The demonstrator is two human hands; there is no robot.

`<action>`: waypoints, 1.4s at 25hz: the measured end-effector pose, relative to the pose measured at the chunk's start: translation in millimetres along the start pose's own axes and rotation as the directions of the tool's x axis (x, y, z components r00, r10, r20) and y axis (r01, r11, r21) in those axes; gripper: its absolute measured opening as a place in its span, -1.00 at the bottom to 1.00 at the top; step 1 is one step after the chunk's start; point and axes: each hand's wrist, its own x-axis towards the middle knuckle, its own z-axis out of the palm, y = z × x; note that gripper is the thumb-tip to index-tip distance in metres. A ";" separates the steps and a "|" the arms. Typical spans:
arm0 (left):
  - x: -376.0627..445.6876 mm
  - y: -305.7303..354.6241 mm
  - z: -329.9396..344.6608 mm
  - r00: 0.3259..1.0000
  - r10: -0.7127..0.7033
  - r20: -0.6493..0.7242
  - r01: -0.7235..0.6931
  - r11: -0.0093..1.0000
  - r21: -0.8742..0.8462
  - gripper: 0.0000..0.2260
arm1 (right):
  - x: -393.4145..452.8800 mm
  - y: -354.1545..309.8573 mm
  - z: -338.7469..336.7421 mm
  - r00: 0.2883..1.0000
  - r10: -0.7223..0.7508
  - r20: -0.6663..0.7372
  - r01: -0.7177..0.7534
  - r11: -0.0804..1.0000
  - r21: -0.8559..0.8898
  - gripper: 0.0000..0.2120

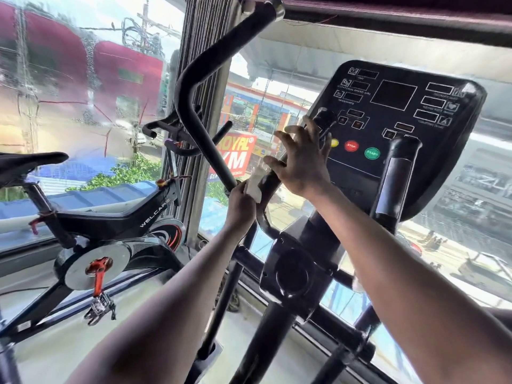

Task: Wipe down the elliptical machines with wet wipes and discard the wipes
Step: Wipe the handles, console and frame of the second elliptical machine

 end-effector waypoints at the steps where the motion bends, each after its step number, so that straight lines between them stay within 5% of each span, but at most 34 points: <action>1: -2.7 2.8 -3.0 1.000 -0.004 0.021 0.005 1.000 -0.019 -0.67 | 0.2 -1.7 0.4 1.000 0.012 -0.005 -0.012 1.000 -0.015 -0.43; 3: -5.6 19.3 -2.4 0.999 0.033 0.009 -0.032 0.998 -0.051 -0.54 | -0.1 -3.6 2.2 1.000 0.027 -0.006 -0.027 0.999 -0.028 -0.42; 6: -7.5 36.1 7.1 0.994 0.112 -0.010 -0.113 0.988 -0.110 -0.77 | -3.8 -6.1 4.4 0.999 0.039 -0.034 -0.041 0.998 -0.037 -0.46; 9: -11.3 20.9 14.0 0.995 0.100 -0.026 -0.101 0.994 -0.038 -0.53 | -4.7 -8.1 5.5 0.997 0.048 -0.056 -0.050 0.999 -0.023 -0.48; 15: -5.0 -18.7 2.9 0.996 -0.084 -0.013 0.083 0.992 -0.100 -0.73 | -6.1 -8.4 7.5 0.995 0.059 -0.086 -0.059 0.998 -0.003 -0.51; 21: -19.1 -8.9 17.1 0.995 -0.081 -0.057 0.061 0.955 -0.290 -0.64 | -6.2 -9.1 14.6 0.986 0.077 -0.145 -0.076 0.997 0.012 -0.56; 26: 2.4 -65.3 21.0 0.971 -0.235 0.044 0.236 0.914 -0.330 -0.67 | -5.2 -12.0 17.9 0.975 0.084 -0.206 -0.078 0.996 0.037 -0.64; 32: 2.8 -82.3 43.0 0.952 -0.269 -0.148 0.203 0.914 -0.352 -0.66 | -2.2 -11.4 28.3 0.948 0.078 -0.308 -0.074 0.997 0.025 -0.66; 35: 12.8 -105.0 44.1 0.939 -0.343 -0.004 0.322 0.886 -0.335 -0.68 | -1.1 -10.5 29.9 0.947 0.075 -0.311 -0.070 0.997 0.029 -0.64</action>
